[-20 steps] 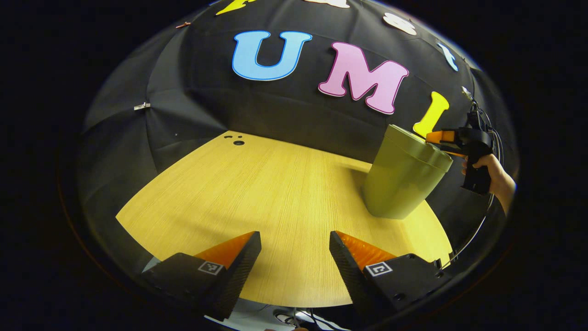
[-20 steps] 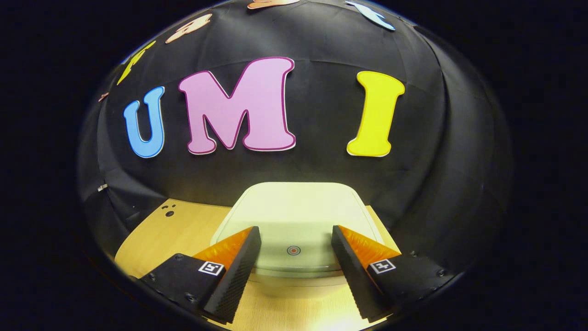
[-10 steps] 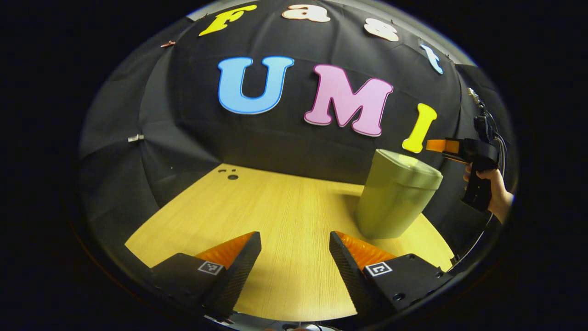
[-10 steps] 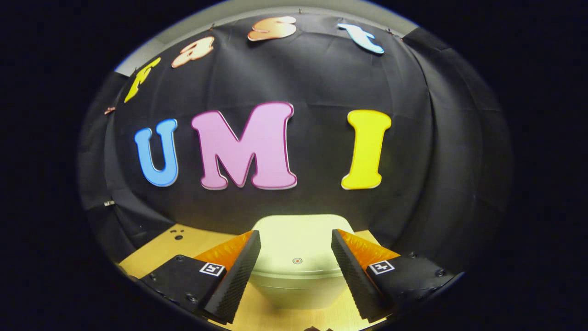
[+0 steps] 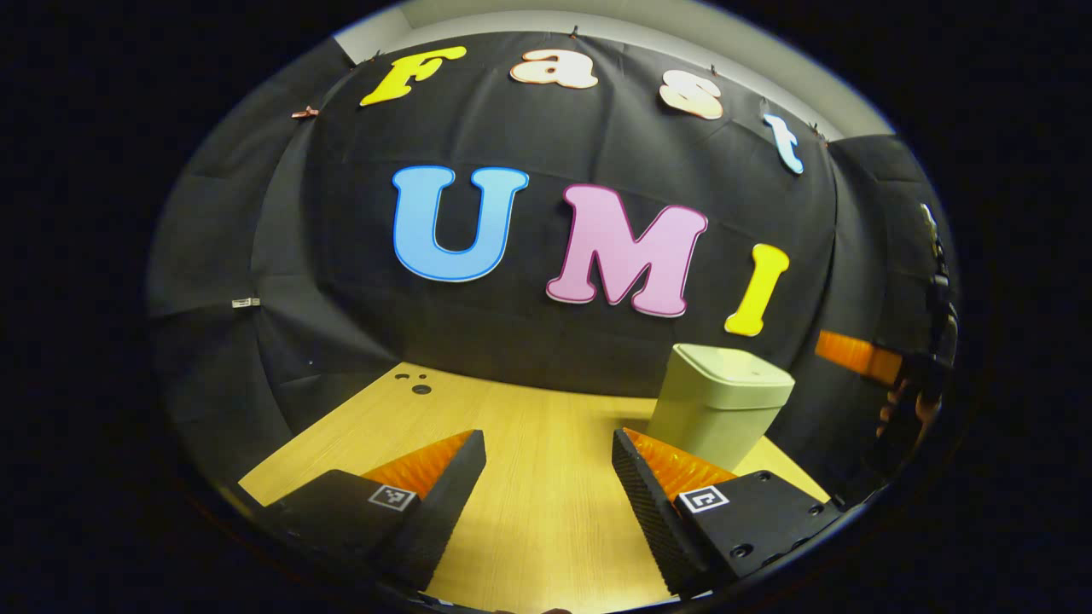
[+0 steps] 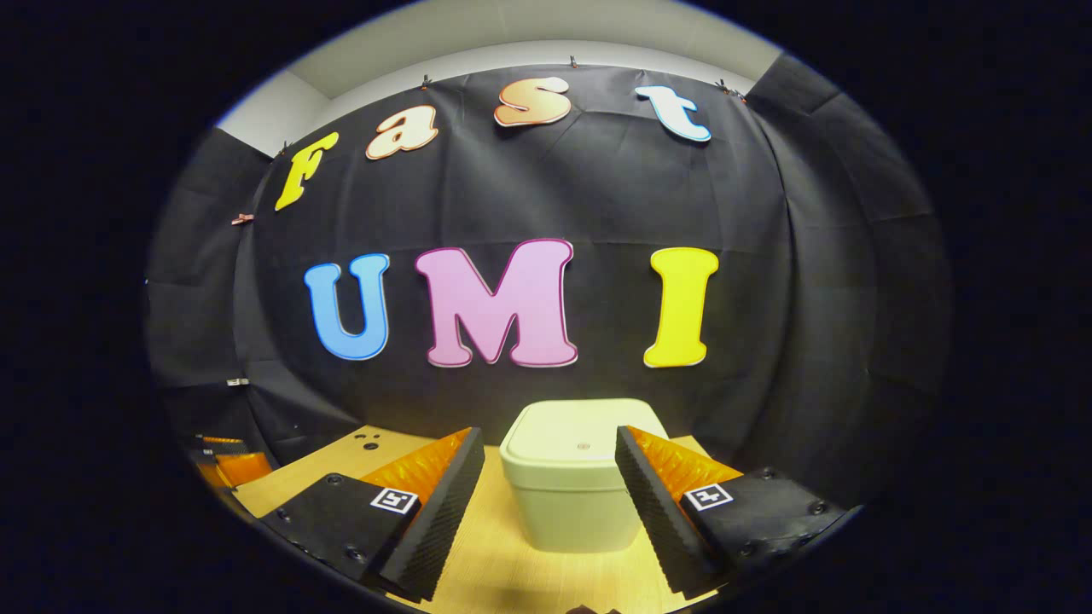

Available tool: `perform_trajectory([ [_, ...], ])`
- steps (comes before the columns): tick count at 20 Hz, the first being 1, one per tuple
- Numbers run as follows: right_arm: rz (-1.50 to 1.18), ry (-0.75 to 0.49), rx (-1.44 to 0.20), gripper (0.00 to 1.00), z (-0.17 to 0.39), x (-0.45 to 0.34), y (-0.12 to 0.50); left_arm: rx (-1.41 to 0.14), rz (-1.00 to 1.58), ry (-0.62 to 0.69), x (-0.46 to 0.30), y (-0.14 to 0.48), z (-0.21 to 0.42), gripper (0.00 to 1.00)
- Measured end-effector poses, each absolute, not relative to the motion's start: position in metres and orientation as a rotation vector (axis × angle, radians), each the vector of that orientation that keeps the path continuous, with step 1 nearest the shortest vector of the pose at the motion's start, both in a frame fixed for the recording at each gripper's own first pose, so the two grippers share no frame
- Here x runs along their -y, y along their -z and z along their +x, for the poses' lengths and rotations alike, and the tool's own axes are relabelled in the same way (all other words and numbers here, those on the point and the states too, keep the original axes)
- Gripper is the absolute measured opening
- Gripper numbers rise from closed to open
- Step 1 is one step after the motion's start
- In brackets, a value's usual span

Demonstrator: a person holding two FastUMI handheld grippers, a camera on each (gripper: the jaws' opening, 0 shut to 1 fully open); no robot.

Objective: Press the lid of the desktop garbage bin to open it, pick up the crumpled paper on the desktop and throw it into the bin, then pick up the pop can on the desktop and drop it into the bin, and finally close the garbage bin lid.

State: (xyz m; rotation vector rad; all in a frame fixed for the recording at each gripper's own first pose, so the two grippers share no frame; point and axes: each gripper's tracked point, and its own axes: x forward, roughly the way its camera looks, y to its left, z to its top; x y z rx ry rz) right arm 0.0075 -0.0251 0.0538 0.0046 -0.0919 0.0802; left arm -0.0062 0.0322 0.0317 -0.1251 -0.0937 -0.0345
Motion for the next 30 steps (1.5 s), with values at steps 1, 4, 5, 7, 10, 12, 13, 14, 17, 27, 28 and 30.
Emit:
perform_trajectory([
  [1,0.007,-0.077,0.078,0.97,0.000,0.025,-0.045,0.109,-0.127,0.032,-0.034,-0.035,-0.010,0.96],
  [4,-0.005,-0.100,0.034,0.97,-0.010,0.016,-0.025,0.092,-0.089,0.008,-0.037,-0.027,-0.020,0.96],
  [5,-0.010,-0.112,0.019,0.97,-0.009,0.013,-0.021,0.092,-0.085,-0.006,-0.038,-0.027,-0.023,0.96],
  [7,0.005,-0.135,-0.016,0.97,-0.006,0.003,-0.013,0.102,-0.099,-0.011,-0.034,-0.030,-0.026,0.96],
  [10,0.031,-0.187,-0.042,0.97,-0.003,-0.014,-0.005,0.092,-0.099,-0.034,-0.033,-0.028,-0.031,0.96],
  [12,0.003,-0.221,-0.043,0.97,0.000,-0.017,-0.003,0.098,-0.106,-0.040,-0.027,-0.029,-0.031,0.96],
  [13,-0.012,-0.237,-0.043,0.97,0.000,-0.017,-0.002,0.101,-0.114,-0.051,-0.025,-0.030,-0.031,0.96],
  [14,-0.022,-0.254,-0.040,0.97,0.000,-0.018,-0.003,0.102,-0.124,-0.053,-0.022,-0.029,-0.032,0.95],
  [17,-0.021,-0.288,-0.059,0.97,0.000,-0.010,0.001,0.088,-0.146,-0.083,-0.014,-0.026,-0.029,0.96],
  [27,-0.013,-0.236,-0.089,0.97,0.010,0.039,0.005,0.098,-0.128,-0.081,0.014,-0.039,-0.009,0.96],
  [28,-0.013,-0.230,-0.098,0.97,0.010,0.042,0.008,0.097,-0.131,-0.066,0.019,-0.037,-0.007,0.96],
  [30,-0.014,-0.222,-0.114,0.97,0.009,0.045,0.013,0.093,-0.135,-0.040,0.026,-0.034,-0.005,0.96],
])
